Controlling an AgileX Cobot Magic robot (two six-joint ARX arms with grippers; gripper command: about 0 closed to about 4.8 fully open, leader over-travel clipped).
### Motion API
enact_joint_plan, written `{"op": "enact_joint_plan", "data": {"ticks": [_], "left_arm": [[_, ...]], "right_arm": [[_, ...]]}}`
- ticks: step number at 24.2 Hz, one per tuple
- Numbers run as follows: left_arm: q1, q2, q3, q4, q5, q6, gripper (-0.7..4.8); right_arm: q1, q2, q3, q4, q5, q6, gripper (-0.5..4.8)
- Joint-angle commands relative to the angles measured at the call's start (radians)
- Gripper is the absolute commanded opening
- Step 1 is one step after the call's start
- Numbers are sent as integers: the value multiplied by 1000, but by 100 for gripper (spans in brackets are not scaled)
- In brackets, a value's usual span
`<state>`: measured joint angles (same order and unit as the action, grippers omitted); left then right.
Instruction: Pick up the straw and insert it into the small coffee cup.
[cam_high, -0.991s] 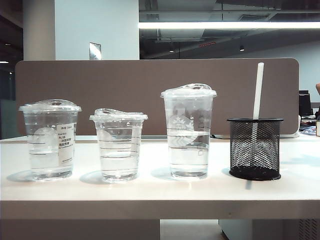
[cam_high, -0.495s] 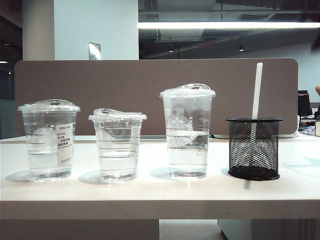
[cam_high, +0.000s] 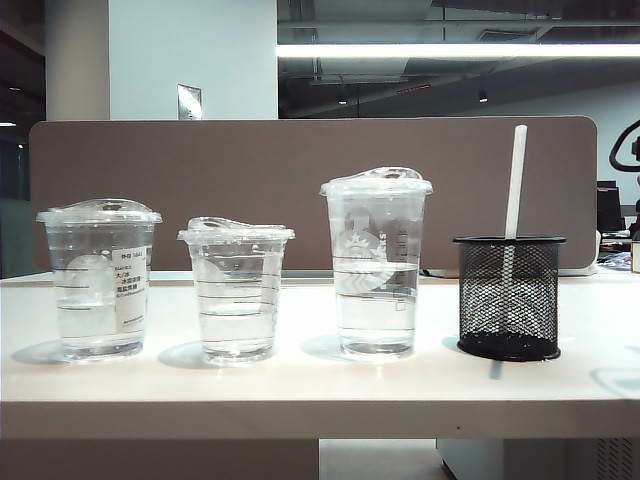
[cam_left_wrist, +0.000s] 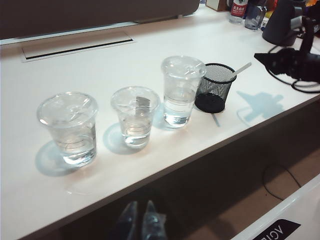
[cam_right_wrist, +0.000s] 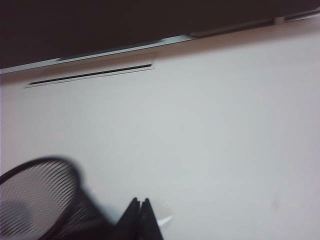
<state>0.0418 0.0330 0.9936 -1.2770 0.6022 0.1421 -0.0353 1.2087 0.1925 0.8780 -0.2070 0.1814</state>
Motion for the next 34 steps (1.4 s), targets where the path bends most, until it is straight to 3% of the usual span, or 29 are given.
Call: {"op": "enact_joint_plan", "data": {"ticks": [1, 8, 13, 19, 21, 34], "left_arm": [[0, 2, -4, 9, 5, 0, 22], [0, 1, -7, 7, 6, 0, 22], [0, 1, -11, 7, -2, 1, 22], [1, 1, -11, 8, 1, 3, 22], [1, 1, -11, 8, 4, 3, 22], [1, 1, -11, 7, 5, 0, 22]], "right_arm": [[101, -81, -67, 23, 132, 1, -1], [250, -216, -109, -66, 190, -103, 4], [338, -273, -108, -154, 186, -134, 109], [410, -273, -108, -184, 179, -141, 133], [435, -273, -107, -190, 179, -179, 170], [455, -238, -106, -159, 187, -267, 194]]}}
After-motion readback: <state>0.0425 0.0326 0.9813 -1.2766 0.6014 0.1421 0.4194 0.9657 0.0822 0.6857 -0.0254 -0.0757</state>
